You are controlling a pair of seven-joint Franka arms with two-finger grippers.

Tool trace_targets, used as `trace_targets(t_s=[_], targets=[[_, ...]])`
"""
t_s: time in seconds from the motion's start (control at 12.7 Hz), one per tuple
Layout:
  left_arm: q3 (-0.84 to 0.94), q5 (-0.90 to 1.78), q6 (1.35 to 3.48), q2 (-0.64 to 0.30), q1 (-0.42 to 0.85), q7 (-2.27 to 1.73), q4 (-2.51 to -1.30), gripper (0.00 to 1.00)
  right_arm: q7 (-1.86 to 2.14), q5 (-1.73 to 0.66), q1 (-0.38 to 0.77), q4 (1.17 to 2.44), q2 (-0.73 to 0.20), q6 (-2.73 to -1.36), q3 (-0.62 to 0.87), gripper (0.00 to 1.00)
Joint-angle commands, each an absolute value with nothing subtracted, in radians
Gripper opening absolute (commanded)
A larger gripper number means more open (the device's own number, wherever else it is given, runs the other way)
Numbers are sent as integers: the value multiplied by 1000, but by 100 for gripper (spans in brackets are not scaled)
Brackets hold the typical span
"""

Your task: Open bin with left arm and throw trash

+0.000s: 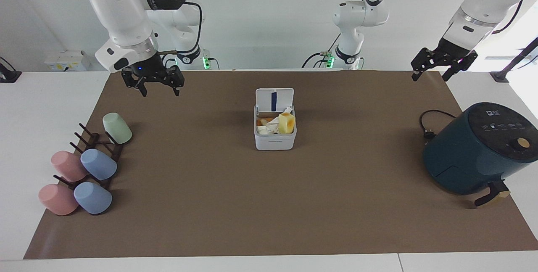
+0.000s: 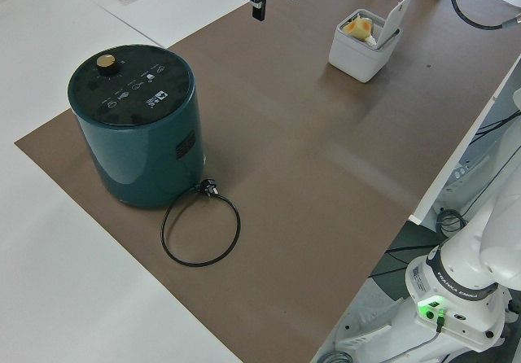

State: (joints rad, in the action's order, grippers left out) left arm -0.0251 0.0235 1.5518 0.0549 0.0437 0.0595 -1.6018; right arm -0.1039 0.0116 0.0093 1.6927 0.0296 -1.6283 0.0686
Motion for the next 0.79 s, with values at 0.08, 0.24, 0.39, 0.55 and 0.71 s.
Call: trace_targets(t_s=[0.08, 0.24, 0.39, 0.55, 0.71], targets=[[-18, 9, 1549, 83, 34, 64, -1629, 100, -32, 6, 80, 1770, 92, -1604, -41, 100], [-18, 9, 1549, 83, 34, 64, -1629, 100, -20, 18, 61, 1724, 68, -1592, -51, 100], [-18, 9, 1551, 81, 34, 64, -1629, 100, -12, 28, 71, 1717, 48, -1577, -80, 100], [-18, 9, 1549, 83, 34, 64, -1631, 100, -11, 35, 68, 1683, 26, -1560, -80, 100], [-18, 9, 1549, 83, 34, 64, -1631, 100, 3, 40, 69, 1639, 17, -1520, -91, 100]])
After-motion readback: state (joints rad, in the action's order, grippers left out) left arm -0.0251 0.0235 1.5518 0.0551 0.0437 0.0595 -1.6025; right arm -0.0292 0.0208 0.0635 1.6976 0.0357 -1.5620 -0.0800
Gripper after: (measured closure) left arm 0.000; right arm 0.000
